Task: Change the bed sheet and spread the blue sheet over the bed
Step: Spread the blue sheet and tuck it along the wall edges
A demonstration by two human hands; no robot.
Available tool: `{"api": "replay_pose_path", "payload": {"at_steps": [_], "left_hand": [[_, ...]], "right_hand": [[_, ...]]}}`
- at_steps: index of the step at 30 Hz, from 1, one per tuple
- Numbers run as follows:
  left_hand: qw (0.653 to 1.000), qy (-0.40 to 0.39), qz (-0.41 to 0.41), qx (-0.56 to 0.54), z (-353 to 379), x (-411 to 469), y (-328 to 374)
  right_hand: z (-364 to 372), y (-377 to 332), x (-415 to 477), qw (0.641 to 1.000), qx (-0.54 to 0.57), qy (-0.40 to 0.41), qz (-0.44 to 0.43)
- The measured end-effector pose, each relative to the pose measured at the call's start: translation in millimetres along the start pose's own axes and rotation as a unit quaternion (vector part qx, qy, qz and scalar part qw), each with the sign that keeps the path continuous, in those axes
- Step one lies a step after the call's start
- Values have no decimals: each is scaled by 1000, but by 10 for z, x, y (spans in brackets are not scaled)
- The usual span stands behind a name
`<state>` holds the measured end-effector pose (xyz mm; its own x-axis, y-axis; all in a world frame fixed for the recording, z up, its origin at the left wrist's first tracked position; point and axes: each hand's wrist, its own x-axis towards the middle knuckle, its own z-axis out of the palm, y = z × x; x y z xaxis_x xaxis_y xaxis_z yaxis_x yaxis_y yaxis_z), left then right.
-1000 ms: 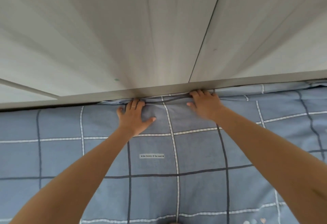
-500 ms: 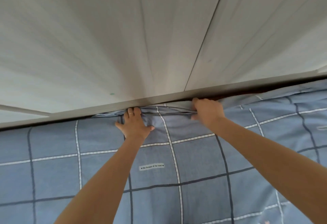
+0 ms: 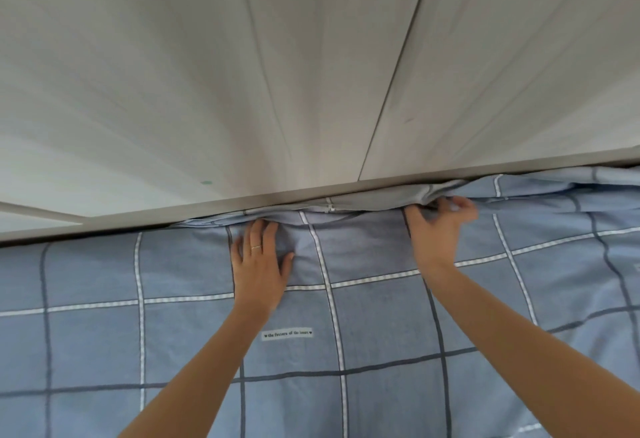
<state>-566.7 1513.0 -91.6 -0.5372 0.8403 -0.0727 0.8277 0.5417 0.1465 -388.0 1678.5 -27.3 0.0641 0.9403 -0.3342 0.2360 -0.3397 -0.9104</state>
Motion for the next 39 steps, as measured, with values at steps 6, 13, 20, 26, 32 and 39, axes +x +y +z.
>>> {"api": "replay_pose_path", "payload": {"at_steps": [6,13,20,26,32,39], "left_hand": [[997,-68,24,15,-19,126,-91],[993,-101,-2,57,-42,189,-128],[980,-172,-75,66,-37,265,20],[989,-134,-54,20,-190,291,41],[990,85,95,-67,-549,96,-62],[904,-420,62,-52,-1086,445,160]], "right_hand": [[-55,412,-270,843,-409,-205,-283],[346,277,122,668,-633,-317,-230],[596,185,257,589,-711,-344,-171],[562,-28,169,582,-680,-390,-213],[-78,-148,-353,574,-626,-403,-341],[-362,-34,-416,605,-539,-433,-395]]}}
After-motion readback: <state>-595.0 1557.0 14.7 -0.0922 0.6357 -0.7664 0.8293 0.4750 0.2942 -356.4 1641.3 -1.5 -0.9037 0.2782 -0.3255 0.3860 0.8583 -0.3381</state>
